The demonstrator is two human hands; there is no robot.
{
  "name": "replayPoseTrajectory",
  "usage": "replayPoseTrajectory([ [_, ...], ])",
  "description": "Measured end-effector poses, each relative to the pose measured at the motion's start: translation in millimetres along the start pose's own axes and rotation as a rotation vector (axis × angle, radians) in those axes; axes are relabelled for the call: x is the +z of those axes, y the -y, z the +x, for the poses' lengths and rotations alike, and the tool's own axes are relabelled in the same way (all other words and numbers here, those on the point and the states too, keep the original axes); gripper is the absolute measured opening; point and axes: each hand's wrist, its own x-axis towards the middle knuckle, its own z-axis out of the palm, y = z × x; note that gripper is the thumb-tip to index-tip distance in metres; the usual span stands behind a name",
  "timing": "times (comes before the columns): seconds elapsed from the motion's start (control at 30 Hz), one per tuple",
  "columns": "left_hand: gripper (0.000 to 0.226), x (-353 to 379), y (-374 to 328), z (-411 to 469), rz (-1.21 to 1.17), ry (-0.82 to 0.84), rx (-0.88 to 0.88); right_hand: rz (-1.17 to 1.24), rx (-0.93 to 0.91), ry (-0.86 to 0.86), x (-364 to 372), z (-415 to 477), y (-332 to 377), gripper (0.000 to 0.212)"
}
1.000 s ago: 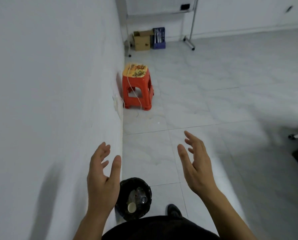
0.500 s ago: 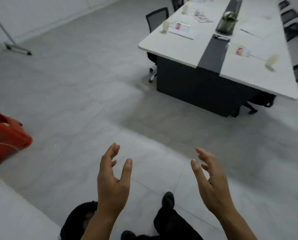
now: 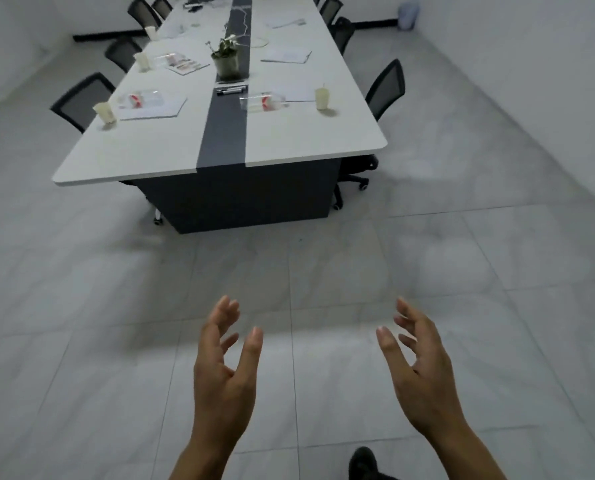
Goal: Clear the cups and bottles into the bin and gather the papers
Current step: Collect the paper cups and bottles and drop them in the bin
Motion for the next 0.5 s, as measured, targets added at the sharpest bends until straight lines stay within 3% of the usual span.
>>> replayPoseTrajectory([
  [0.23, 0.059, 91, -25, 76, 0.019, -0.003, 0.014, 0.001, -0.055, 0.043, -35, 132, 6, 0.053],
  [0.5, 0.061, 160, 5, 215, -0.024, -0.053, -0.068, -0.037, -0.047, 0.109, 13, 299, -1, 0.052],
])
